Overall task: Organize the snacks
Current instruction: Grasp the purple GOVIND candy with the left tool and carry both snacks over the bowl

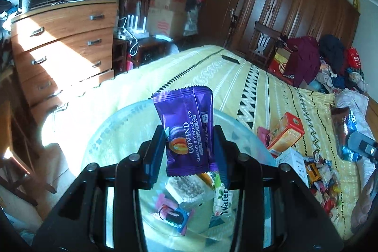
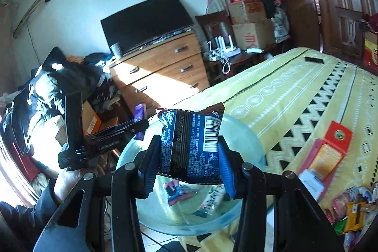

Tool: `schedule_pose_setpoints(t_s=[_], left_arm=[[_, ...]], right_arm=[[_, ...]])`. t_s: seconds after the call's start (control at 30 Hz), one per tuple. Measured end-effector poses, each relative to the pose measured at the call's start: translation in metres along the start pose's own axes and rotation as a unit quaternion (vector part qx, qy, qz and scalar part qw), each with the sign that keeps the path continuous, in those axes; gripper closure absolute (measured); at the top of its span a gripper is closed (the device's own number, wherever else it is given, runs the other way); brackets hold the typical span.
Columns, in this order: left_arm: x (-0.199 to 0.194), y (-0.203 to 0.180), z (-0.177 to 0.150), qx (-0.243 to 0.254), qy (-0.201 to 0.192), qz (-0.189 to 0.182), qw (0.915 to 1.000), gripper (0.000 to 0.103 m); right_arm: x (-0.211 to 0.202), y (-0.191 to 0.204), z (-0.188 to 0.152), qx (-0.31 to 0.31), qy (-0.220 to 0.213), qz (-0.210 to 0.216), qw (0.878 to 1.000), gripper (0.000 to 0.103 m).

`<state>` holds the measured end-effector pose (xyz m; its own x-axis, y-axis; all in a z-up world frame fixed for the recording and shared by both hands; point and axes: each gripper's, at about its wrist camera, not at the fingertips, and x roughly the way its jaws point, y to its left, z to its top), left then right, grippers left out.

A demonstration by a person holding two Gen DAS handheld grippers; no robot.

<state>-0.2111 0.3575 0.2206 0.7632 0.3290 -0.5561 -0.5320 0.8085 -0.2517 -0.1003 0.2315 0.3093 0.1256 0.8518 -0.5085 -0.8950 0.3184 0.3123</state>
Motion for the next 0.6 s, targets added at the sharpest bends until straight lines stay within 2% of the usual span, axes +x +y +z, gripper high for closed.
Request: schedule_pose_setpoints(t_s=[0.2,0.6], left_arm=[[0.008,0.009,-0.001,0.006,0.014,0.007,0.9999,0.062],[0.013,0.022,-0.004,0.008,0.031,0.02,0.9993,0.061]], right_arm=[[0.027,0.013,-0.01,-0.006,0.031,0.006,0.999,0.054],[0.054,0.016,-0.018,0.004,0.054,0.014,0.998,0.054]])
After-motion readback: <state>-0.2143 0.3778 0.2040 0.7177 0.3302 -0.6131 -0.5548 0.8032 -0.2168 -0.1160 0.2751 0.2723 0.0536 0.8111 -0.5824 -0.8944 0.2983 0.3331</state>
